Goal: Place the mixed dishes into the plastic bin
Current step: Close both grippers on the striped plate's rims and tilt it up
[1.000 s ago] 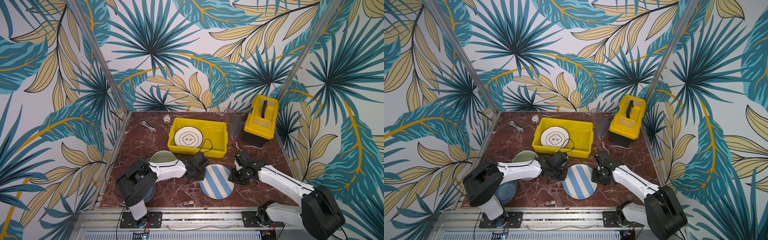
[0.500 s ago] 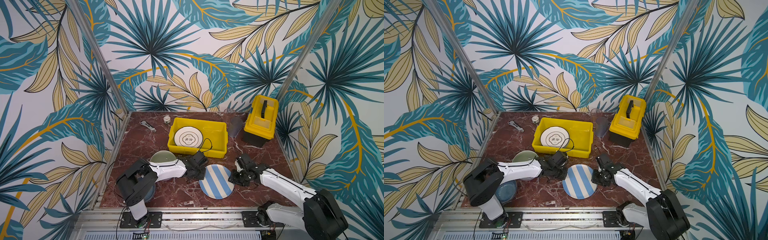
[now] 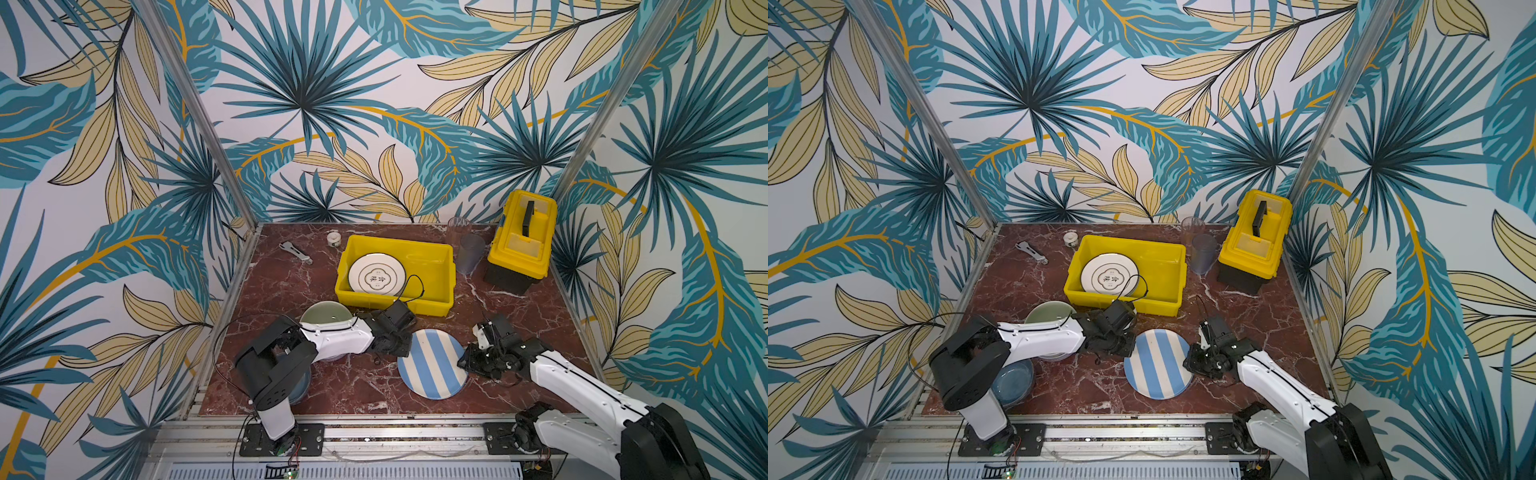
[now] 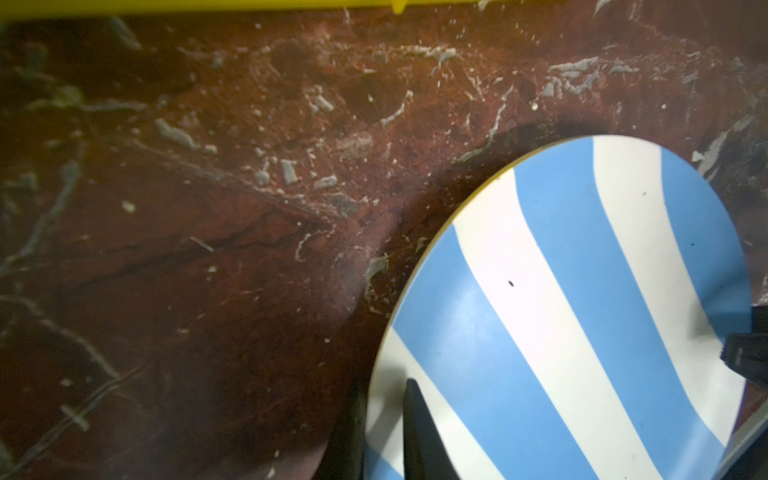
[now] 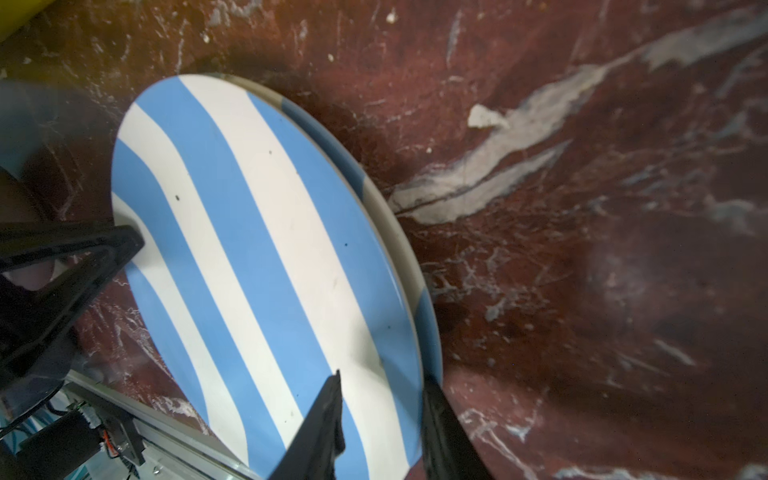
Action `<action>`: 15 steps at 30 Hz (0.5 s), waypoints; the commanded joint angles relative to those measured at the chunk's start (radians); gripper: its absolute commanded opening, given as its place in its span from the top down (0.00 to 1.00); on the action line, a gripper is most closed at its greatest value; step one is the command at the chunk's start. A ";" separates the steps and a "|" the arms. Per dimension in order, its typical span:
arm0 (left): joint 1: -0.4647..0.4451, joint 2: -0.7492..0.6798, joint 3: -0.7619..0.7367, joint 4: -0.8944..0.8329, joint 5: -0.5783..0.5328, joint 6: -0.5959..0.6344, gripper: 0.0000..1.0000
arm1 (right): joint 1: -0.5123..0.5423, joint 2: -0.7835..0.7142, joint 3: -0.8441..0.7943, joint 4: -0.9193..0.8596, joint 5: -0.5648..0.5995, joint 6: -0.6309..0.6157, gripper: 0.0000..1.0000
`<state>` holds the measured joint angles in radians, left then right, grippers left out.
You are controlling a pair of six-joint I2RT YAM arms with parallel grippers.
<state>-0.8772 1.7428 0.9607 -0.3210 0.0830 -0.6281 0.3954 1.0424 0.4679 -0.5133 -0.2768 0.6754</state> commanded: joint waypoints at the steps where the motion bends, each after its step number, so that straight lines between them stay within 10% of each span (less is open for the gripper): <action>1: -0.013 0.105 -0.045 -0.061 0.008 0.008 0.83 | 0.004 -0.038 -0.008 0.152 -0.133 0.010 0.67; 15: 0.001 0.106 -0.047 -0.059 0.010 0.005 0.83 | -0.021 -0.068 -0.012 0.202 -0.169 -0.002 0.71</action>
<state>-0.8623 1.7542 0.9611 -0.3054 0.0765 -0.6285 0.3626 0.9745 0.4671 -0.4858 -0.3073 0.6769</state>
